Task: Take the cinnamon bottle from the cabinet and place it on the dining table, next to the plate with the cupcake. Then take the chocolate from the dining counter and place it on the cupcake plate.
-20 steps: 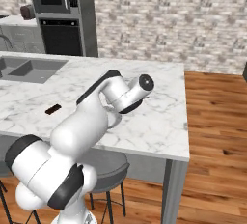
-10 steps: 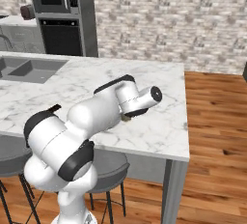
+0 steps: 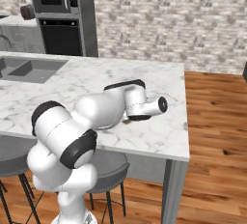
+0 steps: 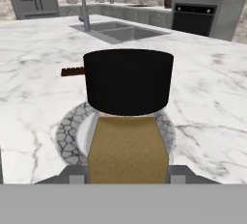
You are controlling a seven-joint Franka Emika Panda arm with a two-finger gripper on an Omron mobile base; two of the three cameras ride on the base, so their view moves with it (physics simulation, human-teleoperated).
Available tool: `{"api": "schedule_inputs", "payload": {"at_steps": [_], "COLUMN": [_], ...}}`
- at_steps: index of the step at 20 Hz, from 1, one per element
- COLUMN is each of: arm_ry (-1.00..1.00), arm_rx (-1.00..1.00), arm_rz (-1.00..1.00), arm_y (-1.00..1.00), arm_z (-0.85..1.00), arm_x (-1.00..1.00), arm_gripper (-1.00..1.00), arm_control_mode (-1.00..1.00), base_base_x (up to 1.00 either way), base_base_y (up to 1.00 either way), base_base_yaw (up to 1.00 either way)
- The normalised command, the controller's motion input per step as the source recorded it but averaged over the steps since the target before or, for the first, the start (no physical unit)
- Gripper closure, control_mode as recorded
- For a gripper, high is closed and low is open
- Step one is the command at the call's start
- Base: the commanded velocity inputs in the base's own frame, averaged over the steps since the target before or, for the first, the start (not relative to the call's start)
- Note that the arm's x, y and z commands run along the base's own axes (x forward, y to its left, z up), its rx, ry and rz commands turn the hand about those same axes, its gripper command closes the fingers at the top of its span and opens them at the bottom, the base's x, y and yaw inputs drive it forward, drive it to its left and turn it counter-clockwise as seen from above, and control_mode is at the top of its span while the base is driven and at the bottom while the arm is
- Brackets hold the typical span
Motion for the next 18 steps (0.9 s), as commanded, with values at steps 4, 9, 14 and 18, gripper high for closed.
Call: {"api": "schedule_inputs", "payload": {"at_steps": [4, 9, 14, 18], "arm_ry": [-0.01, 0.00, 0.00, 0.00], "arm_rx": [0.05, 0.05, 0.04, 0.01], "arm_rz": [0.04, 0.03, 0.03, 0.02], "arm_y": [0.00, 0.00, 0.00, 0.04], "arm_z": [-0.14, -0.11, -0.22, -0.29], "arm_x": [0.09, 0.18, 0.15, 0.16], "arm_gripper": [1.00, 1.00, 1.00, 1.00], "arm_control_mode": [-1.00, -1.00, -1.00, -1.00], "base_base_x": [0.00, 0.00, 0.00, 0.00], "base_base_y": [0.00, 0.00, 0.00, 0.00], "base_base_yaw": [0.00, 0.00, 0.00, 0.00]}}
